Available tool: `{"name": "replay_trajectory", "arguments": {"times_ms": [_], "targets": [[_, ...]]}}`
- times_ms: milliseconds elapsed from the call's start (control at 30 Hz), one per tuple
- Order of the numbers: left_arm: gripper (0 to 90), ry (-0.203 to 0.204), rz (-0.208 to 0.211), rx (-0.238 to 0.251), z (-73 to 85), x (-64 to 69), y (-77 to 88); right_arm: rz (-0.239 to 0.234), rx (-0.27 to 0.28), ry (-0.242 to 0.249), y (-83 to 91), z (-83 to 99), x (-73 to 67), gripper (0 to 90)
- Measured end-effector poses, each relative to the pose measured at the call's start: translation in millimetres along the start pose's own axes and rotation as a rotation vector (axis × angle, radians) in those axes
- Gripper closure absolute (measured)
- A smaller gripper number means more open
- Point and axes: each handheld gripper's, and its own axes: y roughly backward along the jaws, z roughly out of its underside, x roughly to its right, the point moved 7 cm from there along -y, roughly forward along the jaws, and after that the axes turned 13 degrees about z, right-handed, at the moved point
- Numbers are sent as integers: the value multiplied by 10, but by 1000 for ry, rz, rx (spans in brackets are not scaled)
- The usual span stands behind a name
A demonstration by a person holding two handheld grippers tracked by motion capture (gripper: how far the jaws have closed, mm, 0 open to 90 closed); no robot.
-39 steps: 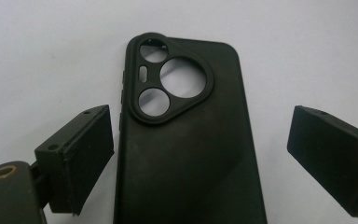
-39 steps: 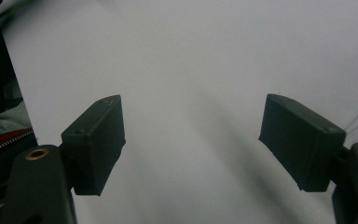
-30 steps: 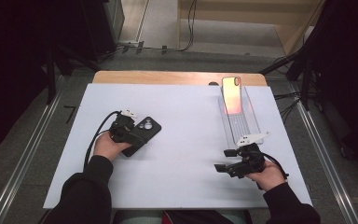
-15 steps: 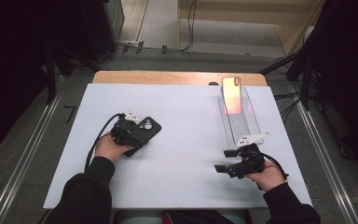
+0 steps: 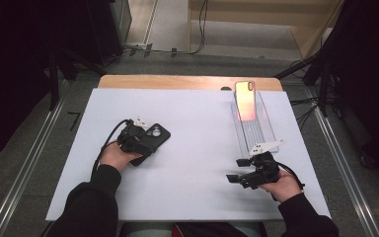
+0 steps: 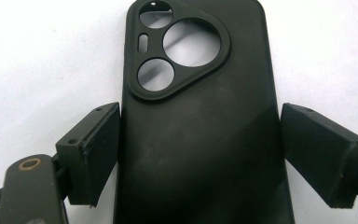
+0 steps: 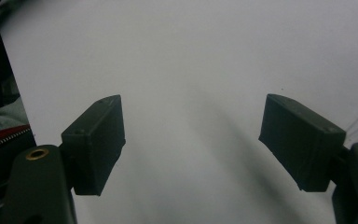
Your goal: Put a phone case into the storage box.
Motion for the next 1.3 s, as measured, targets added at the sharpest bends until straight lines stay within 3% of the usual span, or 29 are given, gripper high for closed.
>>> {"name": "replay_trajectory", "arguments": {"times_ms": [267, 367, 400, 467, 567, 800, 1300], "targets": [[159, 36, 20, -1, -9, 9, 50, -2, 3, 0, 2, -4, -3, 203], [159, 35, 23, 7, -30, 18, 82, -4, 8, 4, 1, -8, -2, 203], [159, 40, 27, 32, -65, 33, 120, -3, 9, 3, 1, -9, -2, 203], [158, 15, 25, 48, -104, 56, 170, -3, 8, 1, 1, -8, 0, 203], [157, 15, 60, 72, -155, 107, 246, -17, 9, -3, 6, -13, -14, 202], [157, 5, 123, 74, -194, 221, 353, -21, 17, 7, 7, -21, -31, 202], [156, 8, 194, 80, -215, 474, 481, -20, 50, 18, 38, -39, -35, 196]]}}
